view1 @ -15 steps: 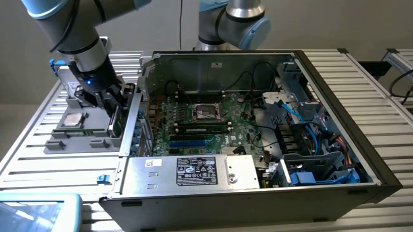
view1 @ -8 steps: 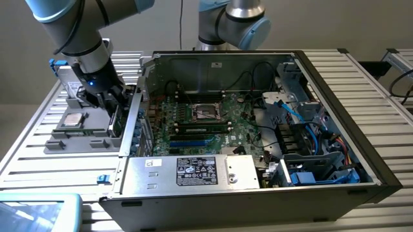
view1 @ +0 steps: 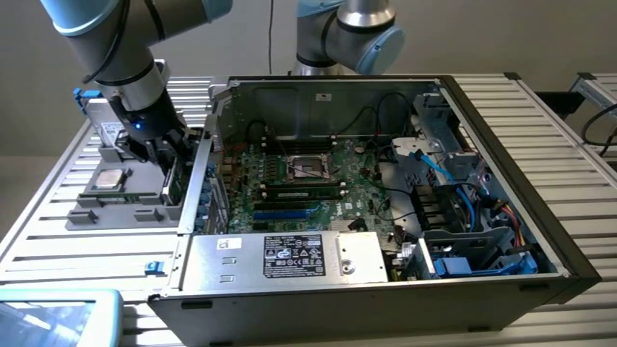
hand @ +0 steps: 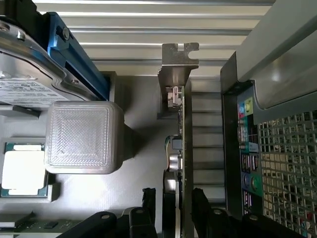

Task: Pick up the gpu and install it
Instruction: 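Pick up the gpu and move the gpu toward the slot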

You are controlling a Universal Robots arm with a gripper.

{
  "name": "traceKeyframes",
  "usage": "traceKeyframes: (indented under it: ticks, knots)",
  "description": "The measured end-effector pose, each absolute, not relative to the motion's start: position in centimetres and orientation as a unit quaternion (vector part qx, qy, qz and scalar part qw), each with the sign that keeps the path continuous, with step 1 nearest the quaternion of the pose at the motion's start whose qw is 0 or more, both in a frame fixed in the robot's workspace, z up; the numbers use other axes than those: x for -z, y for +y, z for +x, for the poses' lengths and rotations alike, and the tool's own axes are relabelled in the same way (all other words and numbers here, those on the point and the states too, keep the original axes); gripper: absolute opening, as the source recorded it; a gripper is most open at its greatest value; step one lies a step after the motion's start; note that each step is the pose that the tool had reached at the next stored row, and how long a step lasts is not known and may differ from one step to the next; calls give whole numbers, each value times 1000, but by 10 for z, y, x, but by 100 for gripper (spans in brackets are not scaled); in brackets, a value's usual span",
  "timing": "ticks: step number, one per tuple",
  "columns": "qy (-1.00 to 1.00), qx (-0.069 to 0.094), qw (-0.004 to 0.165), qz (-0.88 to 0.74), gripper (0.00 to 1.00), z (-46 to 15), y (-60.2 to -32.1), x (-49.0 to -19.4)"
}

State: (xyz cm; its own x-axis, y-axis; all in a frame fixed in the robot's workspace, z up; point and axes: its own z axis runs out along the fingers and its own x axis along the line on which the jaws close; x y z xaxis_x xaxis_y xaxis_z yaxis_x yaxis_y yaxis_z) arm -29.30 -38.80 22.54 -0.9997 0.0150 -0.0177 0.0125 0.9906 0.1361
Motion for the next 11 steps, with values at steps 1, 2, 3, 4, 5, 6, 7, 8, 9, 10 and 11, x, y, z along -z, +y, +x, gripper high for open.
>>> traceKeyframes:
  ticks: [1, 2, 3, 4, 5, 6, 7, 8, 9, 10, 11]
  knots:
    - [998, -68, 9, 7, 44, -293, -388, -225]
    - [998, -68, 9, 7, 44, -292, -388, -225]
    - [998, -67, 10, 7, 44, -291, -388, -225]
    - [998, -66, 10, 7, 44, -291, -388, -224]
    - [998, -66, 9, 7, 44, -291, -388, -224]
    - [998, -65, 9, 7, 44, -291, -388, -223]
    - [998, -65, 9, 7, 44, -291, -388, -223]
    - [998, -65, 9, 7, 44, -291, -388, -222]
    - [998, -65, 9, 7, 44, -291, -388, -222]
    - [998, -64, 9, 7, 44, -291, -388, -222]
    - [998, -64, 9, 7, 44, -291, -388, -222]
